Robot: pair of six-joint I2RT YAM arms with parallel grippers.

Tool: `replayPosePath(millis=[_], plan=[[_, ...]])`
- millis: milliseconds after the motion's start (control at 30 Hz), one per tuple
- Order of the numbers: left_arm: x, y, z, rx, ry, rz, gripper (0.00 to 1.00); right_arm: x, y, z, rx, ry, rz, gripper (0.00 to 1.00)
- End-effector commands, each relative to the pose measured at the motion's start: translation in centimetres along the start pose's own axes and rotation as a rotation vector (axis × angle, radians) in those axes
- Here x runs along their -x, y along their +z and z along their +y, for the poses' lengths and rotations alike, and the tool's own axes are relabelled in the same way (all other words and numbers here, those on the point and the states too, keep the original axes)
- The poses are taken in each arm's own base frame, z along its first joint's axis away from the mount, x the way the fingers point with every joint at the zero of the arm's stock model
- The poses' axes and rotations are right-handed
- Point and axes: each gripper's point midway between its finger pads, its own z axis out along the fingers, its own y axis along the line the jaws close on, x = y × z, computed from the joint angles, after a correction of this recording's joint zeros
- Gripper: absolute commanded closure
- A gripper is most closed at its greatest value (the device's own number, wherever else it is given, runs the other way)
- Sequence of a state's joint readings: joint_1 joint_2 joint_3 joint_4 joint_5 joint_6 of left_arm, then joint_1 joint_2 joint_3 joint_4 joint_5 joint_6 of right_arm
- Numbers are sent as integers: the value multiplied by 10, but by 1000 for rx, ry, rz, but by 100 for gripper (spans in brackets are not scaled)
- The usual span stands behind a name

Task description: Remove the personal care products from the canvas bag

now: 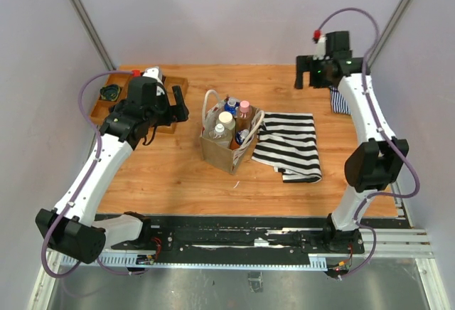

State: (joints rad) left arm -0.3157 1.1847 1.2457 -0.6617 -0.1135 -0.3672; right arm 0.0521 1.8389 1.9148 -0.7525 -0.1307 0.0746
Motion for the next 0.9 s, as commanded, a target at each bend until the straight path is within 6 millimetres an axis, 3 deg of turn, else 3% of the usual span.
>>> replayPosePath(millis=[0, 100, 267, 400, 700, 867], plan=[[8, -3, -6, -31, 1, -27, 0, -120, 26, 42, 9, -41, 404, 1], [9, -4, -8, -42, -6, -35, 0, -152, 30, 54, 1, -60, 496, 2], [10, -11, -8, -45, -19, -44, 0, -184, 38, 77, 20, -82, 524, 1], [9, -20, -4, -37, -27, -58, 0, -213, 49, 76, -10, -64, 587, 2], [2, -30, 1, -24, -44, -54, 0, -295, 67, 18, -227, 5, 814, 2], [1, -31, -2, -41, -44, -49, 0, -319, 47, -22, -295, 89, 854, 2]])
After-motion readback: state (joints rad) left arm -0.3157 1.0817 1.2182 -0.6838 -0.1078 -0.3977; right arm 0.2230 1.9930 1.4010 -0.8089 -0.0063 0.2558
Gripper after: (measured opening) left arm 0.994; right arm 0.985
